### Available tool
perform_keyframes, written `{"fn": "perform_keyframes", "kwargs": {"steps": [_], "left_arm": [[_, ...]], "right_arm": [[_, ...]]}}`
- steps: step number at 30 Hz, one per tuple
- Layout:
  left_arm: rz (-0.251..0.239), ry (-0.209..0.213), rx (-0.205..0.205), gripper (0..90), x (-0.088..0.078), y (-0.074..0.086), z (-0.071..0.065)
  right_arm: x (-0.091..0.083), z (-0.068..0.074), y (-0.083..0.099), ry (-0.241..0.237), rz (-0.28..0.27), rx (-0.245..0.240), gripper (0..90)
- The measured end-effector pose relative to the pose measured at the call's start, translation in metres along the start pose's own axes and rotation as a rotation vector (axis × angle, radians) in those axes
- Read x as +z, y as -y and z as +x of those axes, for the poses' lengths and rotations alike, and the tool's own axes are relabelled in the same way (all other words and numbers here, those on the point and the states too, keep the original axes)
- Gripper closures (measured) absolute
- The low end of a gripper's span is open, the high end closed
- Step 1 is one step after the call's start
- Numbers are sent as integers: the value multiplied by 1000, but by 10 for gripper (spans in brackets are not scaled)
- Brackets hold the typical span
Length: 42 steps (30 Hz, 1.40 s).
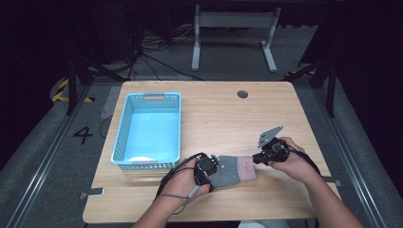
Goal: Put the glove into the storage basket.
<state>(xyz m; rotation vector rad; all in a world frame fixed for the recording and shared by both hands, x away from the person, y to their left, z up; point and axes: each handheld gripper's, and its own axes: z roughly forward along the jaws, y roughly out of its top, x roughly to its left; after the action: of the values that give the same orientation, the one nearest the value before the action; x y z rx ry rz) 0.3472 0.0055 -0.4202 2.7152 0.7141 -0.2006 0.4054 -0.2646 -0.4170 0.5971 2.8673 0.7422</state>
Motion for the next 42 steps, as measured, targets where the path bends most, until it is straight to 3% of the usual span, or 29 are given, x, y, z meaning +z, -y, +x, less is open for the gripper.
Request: {"fn": "perform_keyframes", "kwargs": {"steps": [4, 6, 7, 11, 16, 20, 24, 33, 37, 38, 42], "left_arm": [[1, -5, -23, 562, -9, 2, 3], [-13, -17, -24, 552, -13, 2, 4], [-43, -30, -24, 552, -18, 0, 4], [-109, -50, 11, 509, -26, -9, 3], [-141, -68, 32, 430, -28, -24, 6], [-163, -76, 56, 387, -27, -35, 7], [-149, -79, 103, 334, -16, -47, 7], [-108, -92, 70, 256, 4, -61, 13], [-25, -134, 46, 227, 18, -64, 17], [5, -126, 42, 211, 24, -64, 19], [-2, -108, 36, 161, 28, -64, 21]], "right_arm": [[-9, -3, 6, 11, -21, 35, 733], [-11, -3, 8, 12, -27, 40, 725], [-13, -3, 10, 14, -31, 44, 716], [-21, -2, 17, 10, -51, 106, 648], [-29, -2, 23, 19, -53, 186, 597], [-36, -2, 27, 26, -64, 206, 581], [-41, -4, 30, 24, -74, 226, 578], [-37, -4, 33, 7, -66, 228, 573], [-37, -4, 33, -6, -81, 222, 552], [-37, -3, 33, -12, -83, 223, 550], [-36, -2, 32, -18, -82, 214, 544]]}}
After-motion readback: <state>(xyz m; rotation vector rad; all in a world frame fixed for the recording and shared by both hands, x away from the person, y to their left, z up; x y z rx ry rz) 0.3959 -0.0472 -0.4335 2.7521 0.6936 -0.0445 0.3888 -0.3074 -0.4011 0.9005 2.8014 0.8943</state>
